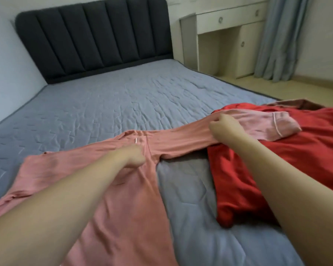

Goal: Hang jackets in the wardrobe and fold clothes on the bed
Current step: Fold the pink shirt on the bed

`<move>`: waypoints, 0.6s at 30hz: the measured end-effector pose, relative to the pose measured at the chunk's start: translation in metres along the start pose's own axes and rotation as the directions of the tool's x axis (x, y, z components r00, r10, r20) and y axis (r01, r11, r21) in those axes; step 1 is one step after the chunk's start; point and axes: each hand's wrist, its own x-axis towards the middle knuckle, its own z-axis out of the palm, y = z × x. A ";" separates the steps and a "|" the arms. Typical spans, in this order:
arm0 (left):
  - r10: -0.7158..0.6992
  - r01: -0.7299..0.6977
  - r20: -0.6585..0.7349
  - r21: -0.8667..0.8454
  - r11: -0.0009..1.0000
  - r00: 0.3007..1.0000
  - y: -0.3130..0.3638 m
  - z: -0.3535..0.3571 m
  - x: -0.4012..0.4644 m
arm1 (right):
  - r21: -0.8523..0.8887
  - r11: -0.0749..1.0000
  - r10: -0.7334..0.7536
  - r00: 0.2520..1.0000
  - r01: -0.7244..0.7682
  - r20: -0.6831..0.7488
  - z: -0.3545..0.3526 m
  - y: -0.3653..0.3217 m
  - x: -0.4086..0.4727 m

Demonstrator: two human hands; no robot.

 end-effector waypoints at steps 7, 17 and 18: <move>0.358 -0.357 -0.111 0.030 0.934 0.927 0.139 -0.040 0.009 | -0.216 0.889 0.384 0.914 -0.405 -0.135 -0.064 0.089 0.034; 0.315 -0.260 -0.264 0.222 0.940 0.912 0.203 -0.005 0.017 | -0.266 0.911 0.365 0.916 -0.315 0.167 -0.087 0.120 0.043; 0.304 -0.256 -0.267 0.202 0.945 0.914 0.199 -0.006 0.016 | -0.153 0.921 0.377 0.918 -0.358 0.126 -0.087 0.112 0.042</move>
